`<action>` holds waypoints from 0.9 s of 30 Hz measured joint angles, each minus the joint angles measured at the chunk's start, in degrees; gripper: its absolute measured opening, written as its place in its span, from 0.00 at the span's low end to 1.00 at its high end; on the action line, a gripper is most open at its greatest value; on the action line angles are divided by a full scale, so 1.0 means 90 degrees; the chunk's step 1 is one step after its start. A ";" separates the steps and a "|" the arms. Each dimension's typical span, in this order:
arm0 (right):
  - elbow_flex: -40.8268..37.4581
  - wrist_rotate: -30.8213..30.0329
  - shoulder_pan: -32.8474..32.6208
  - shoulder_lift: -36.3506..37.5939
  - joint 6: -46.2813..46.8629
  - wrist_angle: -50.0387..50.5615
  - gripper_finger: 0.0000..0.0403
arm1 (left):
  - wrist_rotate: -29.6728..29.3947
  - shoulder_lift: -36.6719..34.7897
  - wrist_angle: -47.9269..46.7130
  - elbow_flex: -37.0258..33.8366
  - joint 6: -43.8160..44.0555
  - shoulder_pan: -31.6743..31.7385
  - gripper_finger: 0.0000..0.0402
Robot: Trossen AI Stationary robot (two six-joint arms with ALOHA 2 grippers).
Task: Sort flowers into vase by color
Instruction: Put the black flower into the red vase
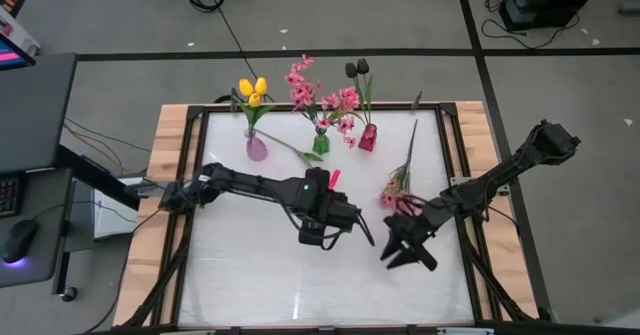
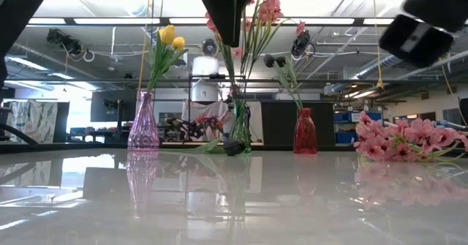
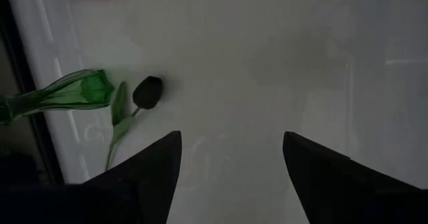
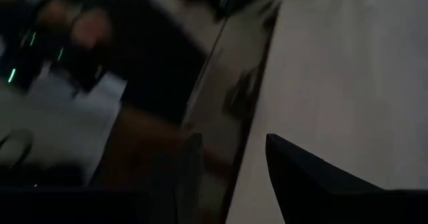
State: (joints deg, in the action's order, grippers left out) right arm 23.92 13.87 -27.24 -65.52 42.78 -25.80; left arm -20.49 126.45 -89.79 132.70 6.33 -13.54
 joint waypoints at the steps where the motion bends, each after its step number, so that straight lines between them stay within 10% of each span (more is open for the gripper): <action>1: 0.0000 0.0273 0.0000 0.0000 -0.0016 0.0109 0.43 | -0.0003 0.0000 0.0002 0.0000 -0.0004 0.0042 0.67; 9: 0.0000 0.1396 -0.0005 0.0002 0.0464 0.0001 0.43 | -0.0007 -0.0002 -0.0007 0.0000 0.0003 0.0343 0.67; 17: 0.0000 0.1004 0.0000 0.0002 0.0952 -0.0227 0.43 | -0.0010 -0.0002 -0.0008 0.0000 0.0000 0.0459 0.67; 27: 0.0000 -0.2725 0.0070 0.0002 -0.0110 -0.0116 0.43 | -0.0010 -0.0005 -0.0026 -0.0002 -0.0244 0.0598 0.67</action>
State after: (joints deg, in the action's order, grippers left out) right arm 23.92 -10.66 -26.62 -65.49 41.79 -26.85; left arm -20.58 126.41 -90.02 132.68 4.13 -8.16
